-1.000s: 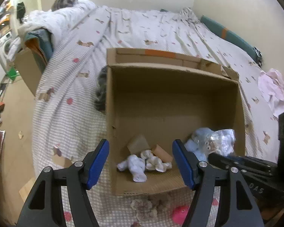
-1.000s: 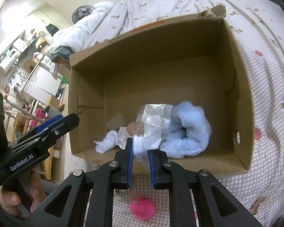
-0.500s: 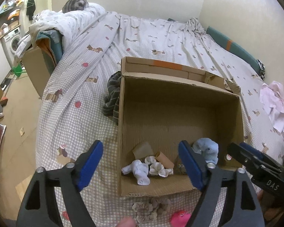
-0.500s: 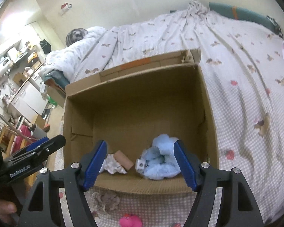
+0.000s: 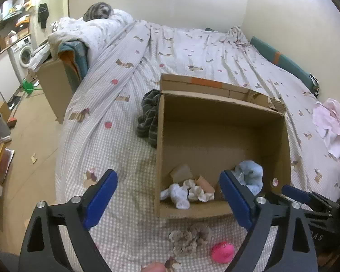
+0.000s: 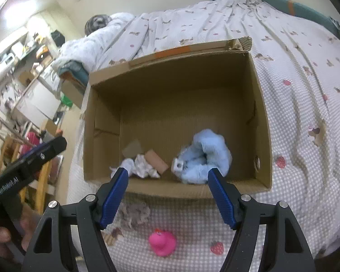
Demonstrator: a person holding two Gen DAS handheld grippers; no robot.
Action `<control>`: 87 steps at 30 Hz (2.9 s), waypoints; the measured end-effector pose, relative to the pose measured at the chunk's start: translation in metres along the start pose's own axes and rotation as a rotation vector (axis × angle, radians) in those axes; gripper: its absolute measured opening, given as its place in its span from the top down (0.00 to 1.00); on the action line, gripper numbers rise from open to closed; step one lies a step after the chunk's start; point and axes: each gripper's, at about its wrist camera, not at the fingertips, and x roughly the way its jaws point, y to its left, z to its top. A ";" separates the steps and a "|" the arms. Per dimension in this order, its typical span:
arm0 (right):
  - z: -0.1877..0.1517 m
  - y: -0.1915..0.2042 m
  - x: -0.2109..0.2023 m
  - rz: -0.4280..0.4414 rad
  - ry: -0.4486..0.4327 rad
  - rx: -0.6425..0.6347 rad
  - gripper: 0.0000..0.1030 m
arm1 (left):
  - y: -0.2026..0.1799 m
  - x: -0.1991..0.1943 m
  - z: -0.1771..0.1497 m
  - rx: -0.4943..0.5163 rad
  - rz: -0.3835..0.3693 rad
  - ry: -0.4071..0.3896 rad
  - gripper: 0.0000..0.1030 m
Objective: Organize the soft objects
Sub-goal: 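Lower the right gripper onto the pink rubber duck and close, then grasp the beige lace scrunchie with the left gripper, then carry the pink duck and scrunchie over the box with both grippers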
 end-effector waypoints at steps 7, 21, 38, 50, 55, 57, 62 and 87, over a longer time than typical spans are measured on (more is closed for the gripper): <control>-0.020 -0.005 -0.001 -0.002 0.059 0.025 0.25 | 0.007 -0.011 -0.019 -0.009 0.017 0.021 0.08; -0.059 -0.013 0.020 0.095 0.240 0.087 0.25 | 0.028 -0.004 -0.067 -0.032 0.036 0.139 0.04; -0.096 0.031 0.094 -0.031 0.466 -0.115 0.53 | 0.043 0.021 -0.082 -0.119 0.031 0.246 0.04; -0.079 0.014 0.039 0.019 0.296 -0.038 0.54 | -0.002 0.055 -0.098 -0.008 -0.069 0.349 0.05; -0.076 -0.008 0.023 0.019 0.259 0.008 0.54 | -0.026 0.077 -0.106 0.045 -0.078 0.374 0.05; -0.072 -0.020 0.017 0.017 0.251 0.026 0.54 | -0.029 0.086 -0.109 0.030 -0.078 0.382 0.05; -0.071 -0.038 0.012 0.008 0.249 0.067 0.54 | -0.029 0.105 -0.110 -0.045 -0.093 0.386 0.05; -0.063 -0.030 0.035 -0.041 0.273 0.025 0.54 | 0.054 0.089 -0.127 -0.065 0.108 0.389 0.86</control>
